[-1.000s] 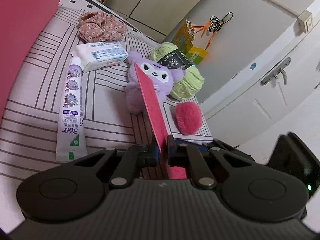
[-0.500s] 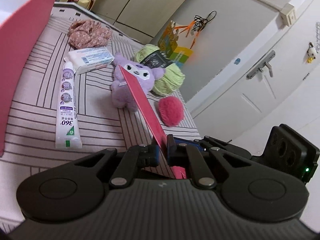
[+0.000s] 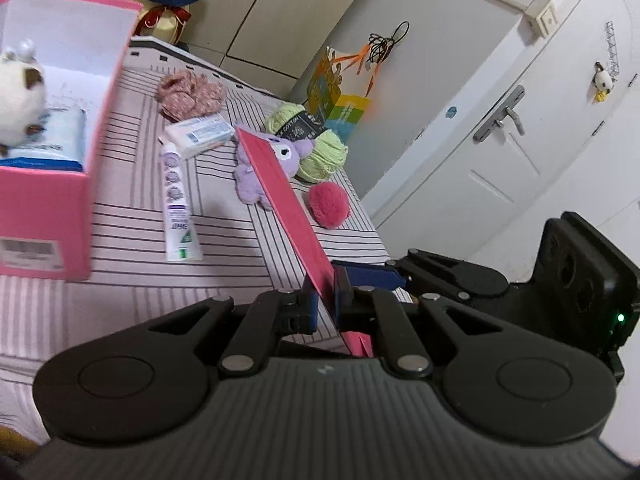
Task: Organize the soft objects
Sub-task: 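Lift the red envelope with the left gripper and carry it over the pink box, then lower the envelope into the pink box and open the left gripper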
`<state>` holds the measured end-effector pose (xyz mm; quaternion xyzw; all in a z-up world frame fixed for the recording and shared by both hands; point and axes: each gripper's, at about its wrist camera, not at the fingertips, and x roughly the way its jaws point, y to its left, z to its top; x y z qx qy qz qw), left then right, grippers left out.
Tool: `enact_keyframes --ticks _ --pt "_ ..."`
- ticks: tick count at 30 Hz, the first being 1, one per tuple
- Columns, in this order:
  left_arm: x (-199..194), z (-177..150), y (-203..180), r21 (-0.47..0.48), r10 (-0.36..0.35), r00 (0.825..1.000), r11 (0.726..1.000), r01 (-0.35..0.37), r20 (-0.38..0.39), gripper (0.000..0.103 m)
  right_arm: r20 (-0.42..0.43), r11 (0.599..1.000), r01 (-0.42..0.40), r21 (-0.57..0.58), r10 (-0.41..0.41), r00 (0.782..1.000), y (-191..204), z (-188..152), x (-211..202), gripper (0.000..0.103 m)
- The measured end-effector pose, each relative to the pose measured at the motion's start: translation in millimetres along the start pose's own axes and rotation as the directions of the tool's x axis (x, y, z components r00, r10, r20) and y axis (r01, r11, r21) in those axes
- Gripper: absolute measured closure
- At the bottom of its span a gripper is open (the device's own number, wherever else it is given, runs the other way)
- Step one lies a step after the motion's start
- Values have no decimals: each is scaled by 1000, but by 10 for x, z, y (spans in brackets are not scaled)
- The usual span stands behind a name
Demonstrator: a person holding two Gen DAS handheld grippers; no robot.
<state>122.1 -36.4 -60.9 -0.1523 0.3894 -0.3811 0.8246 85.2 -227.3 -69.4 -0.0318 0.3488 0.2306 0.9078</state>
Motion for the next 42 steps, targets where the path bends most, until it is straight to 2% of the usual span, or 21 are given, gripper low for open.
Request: enact_keyframes --ticks 10,18,21,25,33,42 --pt "-711 92 118 20 58 993 998 -60 101 97 57 994 -58 -94 63 996 544 376 1 18" --pt "-1075 462 289 48 119 976 990 -129 181 96 116 987 -115 -111 128 985 754 874 207 18" --pt "-1158 632 436 27 88 979 995 -94 184 94 122 985 -138 -100 150 981 777 1083 346 20" --pt "-1188 848 667 -12 51 981 999 -49 187 94 130 985 -150 -87 160 978 769 1290 510 21" --pt "-991 1256 1116 -89 65 979 995 -48 193 94 100 986 -154 -56 159 982 631 1710 1015 22" --pt "-630 1619 1768 -258 115 977 964 -66 179 94 37 992 -104 -69 106 994 455 2054 1657 24"
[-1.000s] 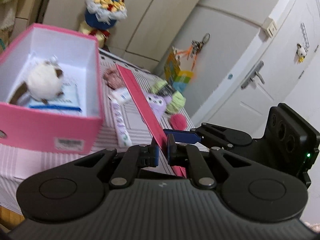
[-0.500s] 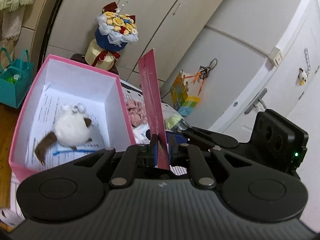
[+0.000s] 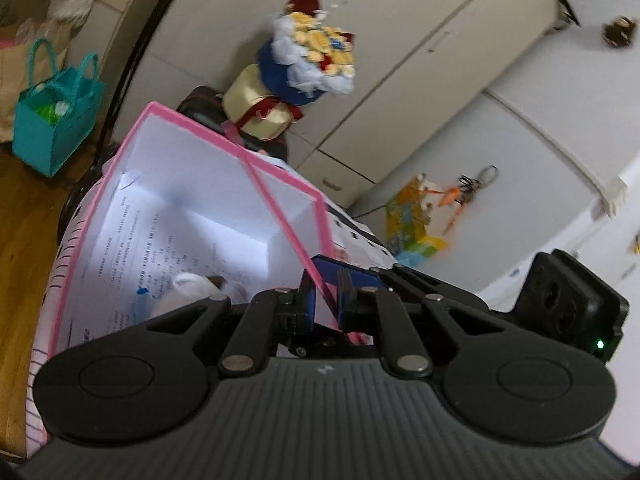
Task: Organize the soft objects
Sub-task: 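Lower the envelope into the pink box and open the left gripper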
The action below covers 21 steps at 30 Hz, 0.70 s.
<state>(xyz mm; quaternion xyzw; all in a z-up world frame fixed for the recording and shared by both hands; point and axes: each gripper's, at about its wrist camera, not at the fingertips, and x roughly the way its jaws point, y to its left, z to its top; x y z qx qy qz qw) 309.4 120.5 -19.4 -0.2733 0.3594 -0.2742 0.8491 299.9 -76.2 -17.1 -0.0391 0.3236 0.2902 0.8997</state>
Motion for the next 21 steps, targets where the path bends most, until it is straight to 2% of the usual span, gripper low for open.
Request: enact_keyframes --ticks 5,9,11,17,21 --pt "33 94 167 -57 6 1000 998 -5 26 94 -17 1000 -9 -8 9 1000 -54 127 189 29" --pt "-7 136 157 -53 -21 999 998 22 37 94 -31 999 -30 -17 30 999 -19 195 255 33" --pt "28 140 130 -37 -7 999 999 9 31 94 -28 1000 1 -29 -1 1000 2 200 278 35" --pt "235 143 261 -87 -21 1000 996 20 -16 94 -71 999 40 0 -40 997 -105 131 352 35" --pt "351 131 263 -65 17 999 998 -20 -46 94 -104 997 77 -8 -78 992 -129 88 457 35"
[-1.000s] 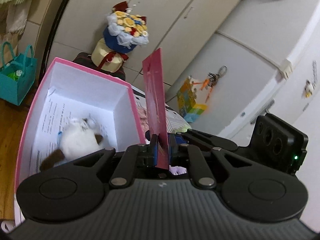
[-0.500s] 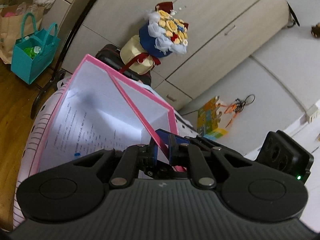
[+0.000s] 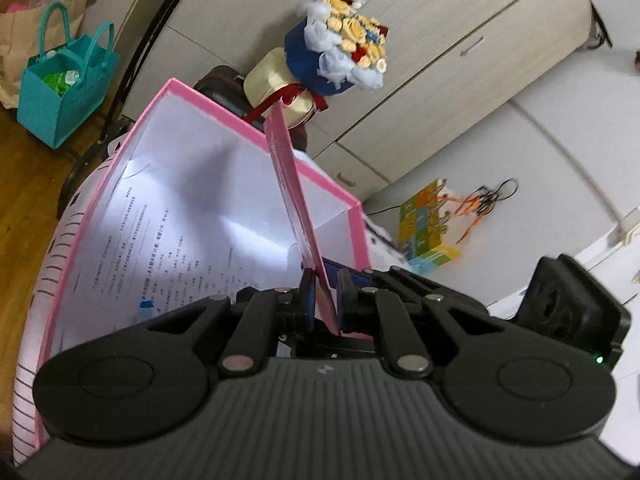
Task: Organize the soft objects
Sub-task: 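Lower the envelope into the pink box and open the left gripper, then withdraw the left tool while moving the right tool toward the pink pom-pom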
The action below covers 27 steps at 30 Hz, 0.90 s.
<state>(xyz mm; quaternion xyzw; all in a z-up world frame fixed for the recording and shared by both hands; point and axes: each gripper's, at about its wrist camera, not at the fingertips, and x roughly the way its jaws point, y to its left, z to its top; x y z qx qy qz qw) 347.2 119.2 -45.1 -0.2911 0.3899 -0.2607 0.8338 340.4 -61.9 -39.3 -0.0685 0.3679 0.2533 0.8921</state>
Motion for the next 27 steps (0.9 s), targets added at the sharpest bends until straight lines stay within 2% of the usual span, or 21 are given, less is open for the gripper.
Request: enact_keyframes --ticks 4,7,9,12,17,27 --pt "1 -19 -101 83 98 995 992 -96 -21 92 6 999 -15 -41 15 1000 28 -67 -37 26" --pt "-71 -92 -187 156 163 987 975 -161 2 78 42 996 -57 -67 60 997 54 -190 -198 23" --pt "-140 -161 -252 207 205 978 956 -207 33 62 65 995 -82 -56 85 994 50 -289 -312 22" --pt "-290 -271 -353 269 234 968 930 -250 90 50 110 995 -89 -41 93 989 40 -436 -509 22" --pt "-544 -433 -522 330 248 957 900 -285 151 46 157 995 -92 -42 97 983 54 -608 -804 22" --pt "-965 -723 -938 412 227 965 872 -263 134 41 178 998 -31 -55 41 983 178 -755 -1368 22"
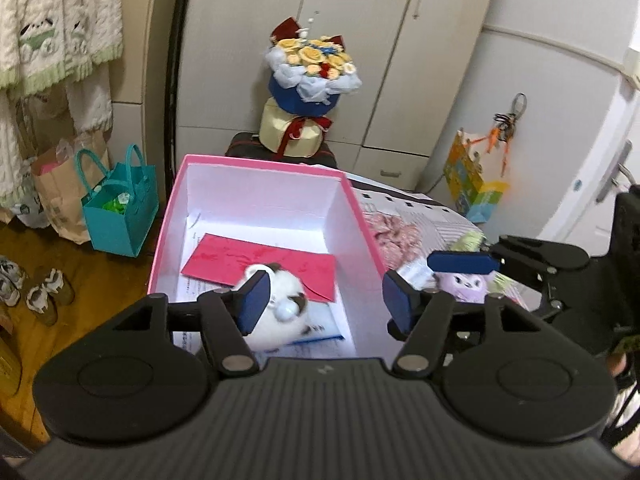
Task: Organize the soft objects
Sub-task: 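Withdraw the left tool while moving the right tool toward the pink pom-pom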
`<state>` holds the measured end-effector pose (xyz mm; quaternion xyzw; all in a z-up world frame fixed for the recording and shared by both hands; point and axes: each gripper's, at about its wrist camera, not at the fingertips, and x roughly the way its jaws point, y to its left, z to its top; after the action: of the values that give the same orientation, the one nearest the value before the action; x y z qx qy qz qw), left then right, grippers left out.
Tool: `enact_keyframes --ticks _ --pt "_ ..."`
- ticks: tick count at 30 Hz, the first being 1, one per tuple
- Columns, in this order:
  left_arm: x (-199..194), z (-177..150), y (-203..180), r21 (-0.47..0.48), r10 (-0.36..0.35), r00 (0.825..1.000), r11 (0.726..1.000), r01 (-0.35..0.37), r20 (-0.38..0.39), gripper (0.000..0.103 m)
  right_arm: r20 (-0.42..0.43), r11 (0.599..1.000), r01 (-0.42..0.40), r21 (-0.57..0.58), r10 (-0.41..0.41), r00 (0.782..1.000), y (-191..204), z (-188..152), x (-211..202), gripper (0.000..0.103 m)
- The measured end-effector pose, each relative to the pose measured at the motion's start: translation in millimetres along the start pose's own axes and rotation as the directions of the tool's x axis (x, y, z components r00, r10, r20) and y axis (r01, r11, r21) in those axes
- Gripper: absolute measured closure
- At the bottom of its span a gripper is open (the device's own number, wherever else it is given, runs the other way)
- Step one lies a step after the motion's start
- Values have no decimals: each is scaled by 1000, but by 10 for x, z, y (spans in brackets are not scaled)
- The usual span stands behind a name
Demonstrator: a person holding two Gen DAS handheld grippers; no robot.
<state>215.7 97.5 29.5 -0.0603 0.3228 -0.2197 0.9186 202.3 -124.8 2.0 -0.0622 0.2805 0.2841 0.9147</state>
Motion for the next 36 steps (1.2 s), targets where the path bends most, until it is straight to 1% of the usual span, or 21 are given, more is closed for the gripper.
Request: enact_keyframes --ticks 4,11,16,19,21,24,28,33,34,36 --pt "-218 -39 -168 40 -17 1000 999 17 4 39 1 1000 22 -12 -22 1000 82 -35 -226 22" --pt "-552 -224 -460 117 -38 999 992 35 21 35 17 997 66 -43 -65 998 215 -146 -637 22" --pt "-684 -329 -678 165 -55 998 985 50 27 31 32 994 85 -62 -84 996 297 -258 -914 22" --pt "-732 -380 -831 201 -73 997 977 68 16 27 45 989 123 -79 -120 992 333 -342 -1075 22" --pt "-754 -431 -937 231 -84 996 970 80 10 23 58 986 146 -85 -141 988 322 -416 -1194 21" --pt "-739 -516 -1076 261 -101 995 960 98 -1 21 82 982 176 -75 -170 982 274 -568 -1373 20" --pt "-627 -625 -1221 291 -123 992 948 127 -32 19 104 980 199 -30 -194 975 146 -830 -1555 20" --pt "-424 -755 -1335 291 -157 985 941 171 -70 18 120 971 238 8 -237 964 12 -1148 -1668 20" --pt "-371 -781 -1360 291 -161 984 941 176 -74 18 124 970 244 15 -244 962 -20 -1207 -1679 20" --pt "-280 -853 -1425 310 -157 986 936 166 -55 18 136 966 257 20 -258 957 -63 -1293 -1675 19"
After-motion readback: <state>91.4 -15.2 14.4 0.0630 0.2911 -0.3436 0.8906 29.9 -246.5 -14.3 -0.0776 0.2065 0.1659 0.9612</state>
